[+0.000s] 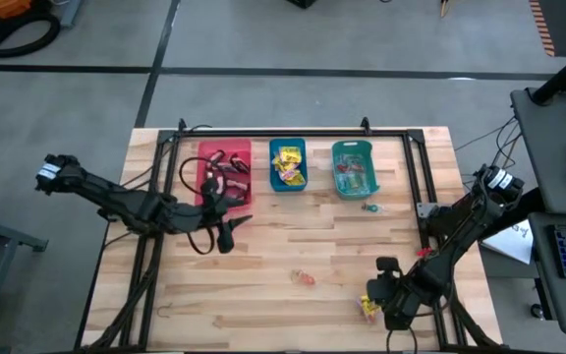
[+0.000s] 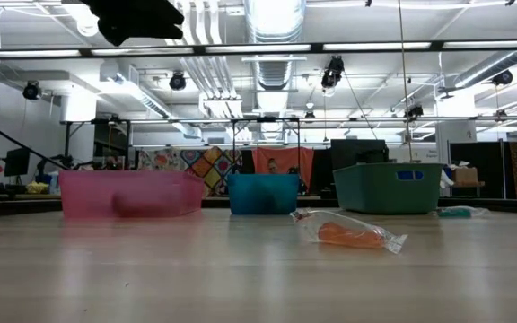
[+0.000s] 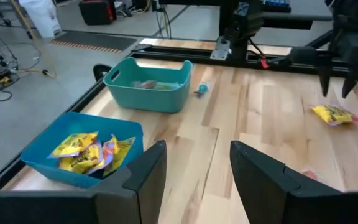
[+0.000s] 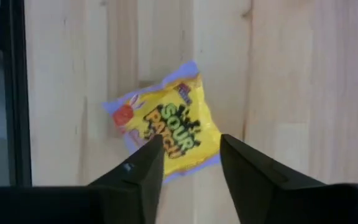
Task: Sort candy
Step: Put the yellow candy into the blue bin
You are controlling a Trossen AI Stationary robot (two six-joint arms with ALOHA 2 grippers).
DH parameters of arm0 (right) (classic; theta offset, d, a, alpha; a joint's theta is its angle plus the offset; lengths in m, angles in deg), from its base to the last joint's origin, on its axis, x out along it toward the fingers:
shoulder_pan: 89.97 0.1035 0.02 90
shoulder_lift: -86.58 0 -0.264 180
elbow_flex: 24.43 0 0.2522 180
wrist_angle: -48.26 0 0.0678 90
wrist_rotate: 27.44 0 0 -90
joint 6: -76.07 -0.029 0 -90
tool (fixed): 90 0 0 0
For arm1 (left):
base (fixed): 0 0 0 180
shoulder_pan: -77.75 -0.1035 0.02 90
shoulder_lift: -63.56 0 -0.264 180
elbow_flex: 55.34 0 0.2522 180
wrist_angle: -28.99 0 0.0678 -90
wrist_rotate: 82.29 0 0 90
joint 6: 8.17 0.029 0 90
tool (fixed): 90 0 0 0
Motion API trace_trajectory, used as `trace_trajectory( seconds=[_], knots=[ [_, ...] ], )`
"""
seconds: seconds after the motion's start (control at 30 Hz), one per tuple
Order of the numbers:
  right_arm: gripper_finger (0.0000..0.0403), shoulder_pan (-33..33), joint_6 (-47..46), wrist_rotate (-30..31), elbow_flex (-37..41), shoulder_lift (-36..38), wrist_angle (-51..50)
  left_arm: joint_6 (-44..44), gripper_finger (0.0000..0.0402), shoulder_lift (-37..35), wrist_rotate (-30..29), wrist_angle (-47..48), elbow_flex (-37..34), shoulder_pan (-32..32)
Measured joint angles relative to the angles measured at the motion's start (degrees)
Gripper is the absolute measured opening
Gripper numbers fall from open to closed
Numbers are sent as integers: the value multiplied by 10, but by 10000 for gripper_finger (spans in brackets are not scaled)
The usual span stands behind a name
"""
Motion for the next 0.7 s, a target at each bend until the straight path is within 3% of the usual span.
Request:
trace_trajectory(
  seconds=[0.23,0.4,0.53,0.7],
  knots=[
    [217,-7,31,1,0,-41,6,0,161,23,-2,-5,14,5],
    [223,-8,43,-11,-1,-78,11,1,161,32,-2,-8,14,5],
    [191,-12,46,-20,-2,-91,22,2,161,39,-8,-7,14,5],
    [100,-17,60,-21,-1,-87,27,2,161,46,-10,-6,14,5]
  ],
)
